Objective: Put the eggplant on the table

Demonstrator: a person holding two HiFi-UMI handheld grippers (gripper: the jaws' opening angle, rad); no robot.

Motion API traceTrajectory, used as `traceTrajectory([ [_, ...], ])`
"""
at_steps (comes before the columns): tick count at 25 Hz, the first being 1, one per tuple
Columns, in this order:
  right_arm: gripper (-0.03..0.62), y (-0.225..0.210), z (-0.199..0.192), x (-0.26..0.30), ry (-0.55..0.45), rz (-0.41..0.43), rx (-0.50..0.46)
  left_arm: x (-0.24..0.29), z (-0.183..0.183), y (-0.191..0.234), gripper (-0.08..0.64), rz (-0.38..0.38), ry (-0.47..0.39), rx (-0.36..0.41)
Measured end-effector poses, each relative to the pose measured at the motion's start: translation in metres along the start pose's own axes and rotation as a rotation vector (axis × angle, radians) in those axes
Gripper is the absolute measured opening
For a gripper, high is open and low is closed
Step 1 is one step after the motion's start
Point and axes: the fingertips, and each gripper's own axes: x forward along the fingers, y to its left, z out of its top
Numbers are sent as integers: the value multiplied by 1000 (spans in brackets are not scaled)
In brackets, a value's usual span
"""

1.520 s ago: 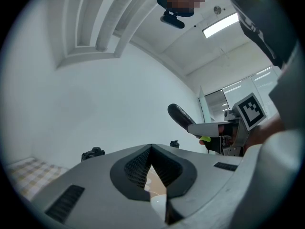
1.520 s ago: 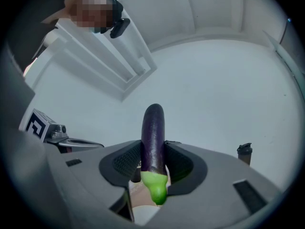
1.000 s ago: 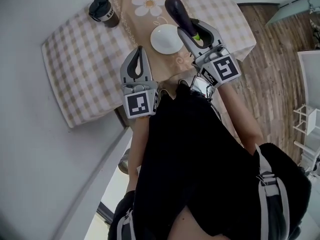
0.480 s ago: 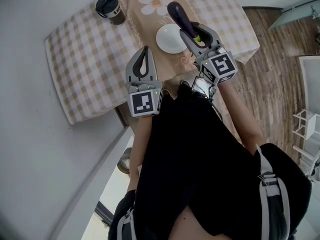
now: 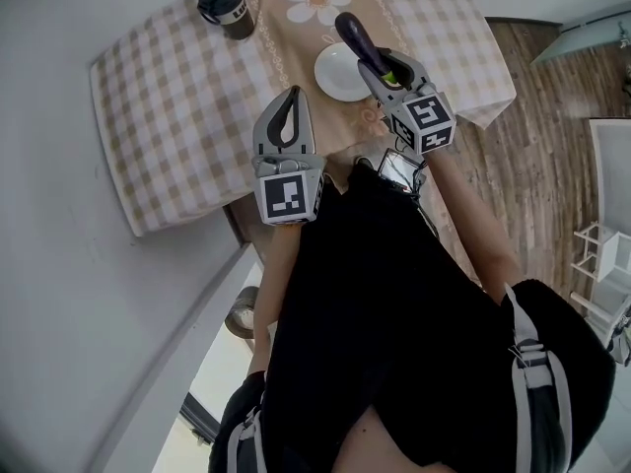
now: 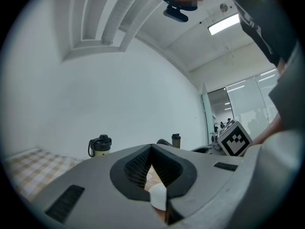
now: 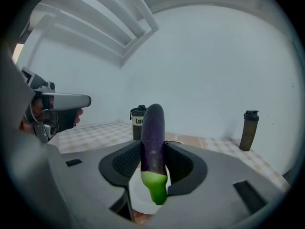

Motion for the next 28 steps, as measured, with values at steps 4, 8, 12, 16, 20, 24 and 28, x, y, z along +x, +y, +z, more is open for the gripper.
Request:
traceTrajectory([
  [4,163,0,-22,9,66,3,9,-5,-2,6,3,11,4,0],
  [8,163,2,-36,16,88,4,10,-8,-4,9,3,19,-4,-6],
  [12,163,3,-48,24,119,5,18,-10,-4,13,3,27,-4,-7],
  [16,163,1,-63,29,160,8,22,-12,-8,13,3,26,-3,-13],
  [20,163,0,-75,33,193,13,24,-13,-6,12,3,25,-2,-4],
  [24,163,-2,-86,36,238,17,30,-13,-9,12,2,30,26,2],
  [28,163,-3,-100,39,284,23,38,-11,-3,8,3,19,0,4],
])
